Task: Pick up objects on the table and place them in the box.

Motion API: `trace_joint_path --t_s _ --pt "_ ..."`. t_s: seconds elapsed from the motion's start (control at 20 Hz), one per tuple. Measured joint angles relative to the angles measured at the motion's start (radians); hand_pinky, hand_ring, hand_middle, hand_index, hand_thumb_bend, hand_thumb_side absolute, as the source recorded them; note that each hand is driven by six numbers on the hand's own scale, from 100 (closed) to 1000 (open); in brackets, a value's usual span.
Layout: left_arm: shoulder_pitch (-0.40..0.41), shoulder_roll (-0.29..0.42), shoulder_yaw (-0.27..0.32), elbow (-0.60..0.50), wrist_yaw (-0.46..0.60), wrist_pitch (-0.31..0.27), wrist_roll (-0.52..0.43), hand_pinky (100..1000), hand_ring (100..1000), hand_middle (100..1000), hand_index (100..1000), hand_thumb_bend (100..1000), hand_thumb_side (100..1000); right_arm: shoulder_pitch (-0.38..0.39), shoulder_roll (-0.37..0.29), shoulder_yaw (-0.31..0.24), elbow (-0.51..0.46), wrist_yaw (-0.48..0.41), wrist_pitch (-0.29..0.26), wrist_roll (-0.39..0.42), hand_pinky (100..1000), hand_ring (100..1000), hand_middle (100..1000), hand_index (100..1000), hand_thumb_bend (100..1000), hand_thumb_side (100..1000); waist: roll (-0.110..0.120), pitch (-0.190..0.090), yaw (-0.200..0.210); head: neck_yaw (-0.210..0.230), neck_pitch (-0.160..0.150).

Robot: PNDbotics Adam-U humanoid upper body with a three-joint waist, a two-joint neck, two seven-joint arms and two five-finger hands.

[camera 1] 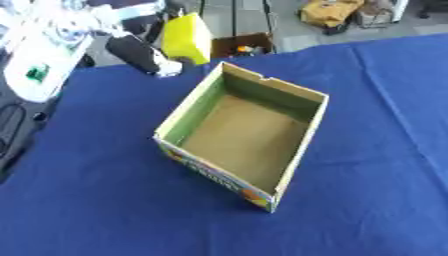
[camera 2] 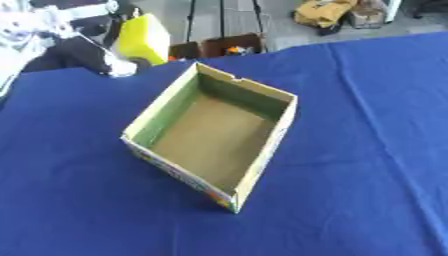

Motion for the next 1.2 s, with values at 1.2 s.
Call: trace_joint_path --t_s 1.2 --pt "-0.01 -0.308 0.0 0.442 -0.461 -0.132 0.129 100 340 475 589 100 387 -0.034 0.033 0.001 0.0 -0.025 -0.006 0.002 783 740 600 781 100 506 0.005 0.002 -0.048 0.034 -0.026"
